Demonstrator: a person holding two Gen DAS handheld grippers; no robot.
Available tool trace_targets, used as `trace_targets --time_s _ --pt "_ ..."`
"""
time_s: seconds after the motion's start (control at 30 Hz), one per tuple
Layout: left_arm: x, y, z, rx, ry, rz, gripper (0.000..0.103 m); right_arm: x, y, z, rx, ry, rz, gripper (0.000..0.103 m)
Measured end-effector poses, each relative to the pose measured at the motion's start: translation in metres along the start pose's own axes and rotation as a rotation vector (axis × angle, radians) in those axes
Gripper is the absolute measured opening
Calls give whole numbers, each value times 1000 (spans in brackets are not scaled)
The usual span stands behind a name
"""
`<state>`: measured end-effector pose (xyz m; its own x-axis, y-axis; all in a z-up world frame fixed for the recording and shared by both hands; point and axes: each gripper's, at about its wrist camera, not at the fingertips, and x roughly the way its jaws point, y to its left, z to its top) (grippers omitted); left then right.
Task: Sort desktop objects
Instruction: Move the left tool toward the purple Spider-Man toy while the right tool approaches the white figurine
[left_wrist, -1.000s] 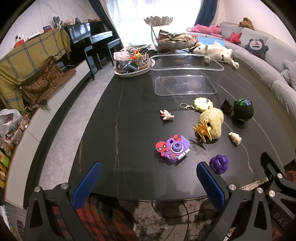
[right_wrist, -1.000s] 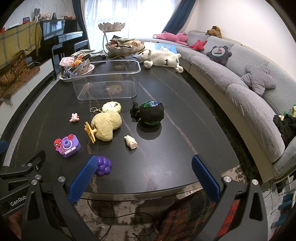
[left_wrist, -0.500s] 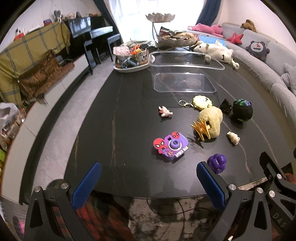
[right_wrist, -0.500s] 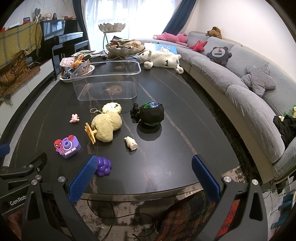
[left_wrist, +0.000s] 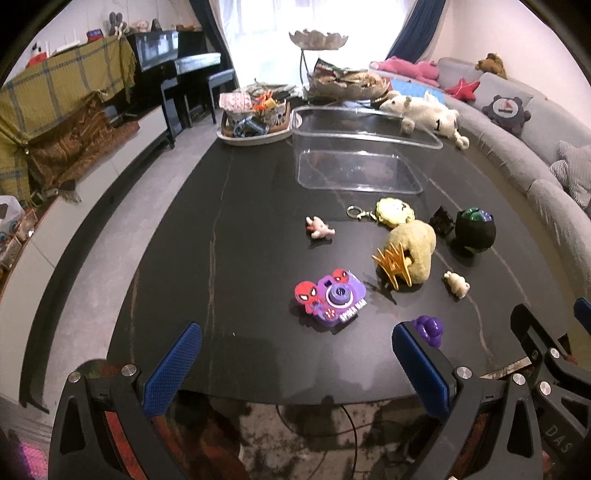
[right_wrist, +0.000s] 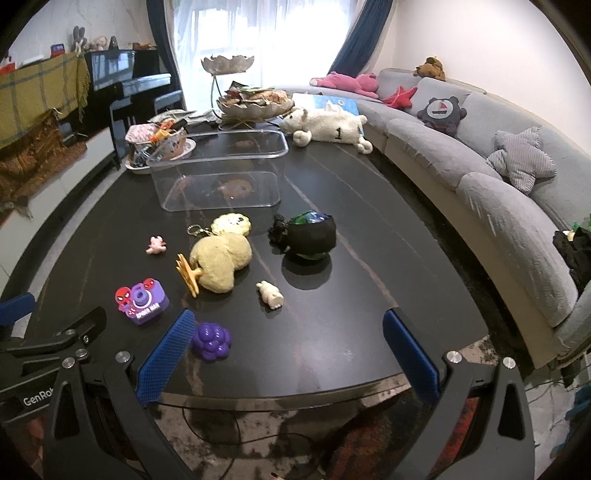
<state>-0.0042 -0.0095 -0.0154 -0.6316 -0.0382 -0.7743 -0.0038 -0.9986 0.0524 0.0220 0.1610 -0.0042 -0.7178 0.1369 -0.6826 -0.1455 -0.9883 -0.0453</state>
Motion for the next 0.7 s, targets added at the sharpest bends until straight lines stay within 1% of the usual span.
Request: trace_targets --time_s 0.13,0.27,0.33,0.43,0.5,0.53,0.6,0.63,0.7 --pt "0 1 2 25 -30 33 102 4 3 -2 -2 -16 32 101" --pt "1 7 4 -12 -34 0 102 4 2 -2 16 -65 67 102" --pt "3 10 5 -41 -16 -20 102 4 1 -2 30 -77 83 102" --pt "3 13 5 -73 4 -45 102 8 -4 0 72 -45 126 102" --pt "-1 12 6 -64 -11 -37 102 9 -7 1 88 -31 146 102" --pt "-3 12 7 -67 -20 -33 102 9 -7 1 85 -29 138 102" --pt "-7 13 8 -76 -26 -42 102 11 -4 1 48 -27 89 102" --pt "-8 13 8 -78 -24 -52 102 12 -2 0 24 -27 61 102" --pt "-6 11 8 -67 -3 -52 102 12 1 0 -7 -27 33 102"
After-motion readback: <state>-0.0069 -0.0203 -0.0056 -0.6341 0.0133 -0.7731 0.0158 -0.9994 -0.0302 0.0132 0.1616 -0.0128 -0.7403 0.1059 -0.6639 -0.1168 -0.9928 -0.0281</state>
